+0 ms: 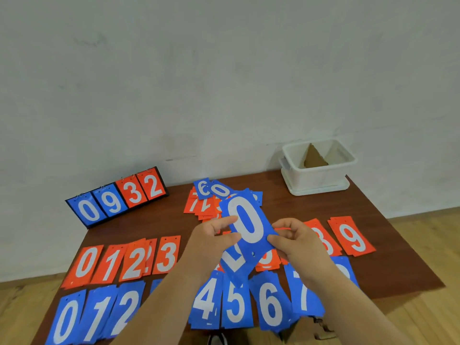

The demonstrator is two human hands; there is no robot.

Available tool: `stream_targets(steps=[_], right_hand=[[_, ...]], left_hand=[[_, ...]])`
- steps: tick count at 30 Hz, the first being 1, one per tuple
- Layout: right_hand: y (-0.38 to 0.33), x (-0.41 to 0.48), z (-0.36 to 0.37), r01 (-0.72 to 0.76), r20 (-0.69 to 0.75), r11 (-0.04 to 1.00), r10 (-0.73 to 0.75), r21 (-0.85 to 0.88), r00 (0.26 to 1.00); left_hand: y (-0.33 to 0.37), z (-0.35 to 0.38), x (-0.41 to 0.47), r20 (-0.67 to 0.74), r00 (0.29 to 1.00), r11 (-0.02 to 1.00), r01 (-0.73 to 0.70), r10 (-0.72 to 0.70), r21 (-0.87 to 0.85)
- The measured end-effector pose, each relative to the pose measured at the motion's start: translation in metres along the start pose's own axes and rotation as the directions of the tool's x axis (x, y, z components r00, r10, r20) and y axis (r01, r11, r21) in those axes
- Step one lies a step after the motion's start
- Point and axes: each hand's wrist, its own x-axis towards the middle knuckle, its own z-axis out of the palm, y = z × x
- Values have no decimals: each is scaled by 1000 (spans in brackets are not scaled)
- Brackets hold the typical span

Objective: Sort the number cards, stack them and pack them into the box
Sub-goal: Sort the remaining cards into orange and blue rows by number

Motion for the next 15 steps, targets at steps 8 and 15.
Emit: stream_targets(steps=[8, 15], right_hand=[[-7, 12, -24, -1, -223, 988, 35, 153, 974], [-13, 15, -27, 67, -324, 994, -36, 86, 946]], left_hand=[[-7, -15, 7, -397, 917, 995, 3, -42, -99], [-17, -6, 3, -365, 927, 996, 65, -85, -65]])
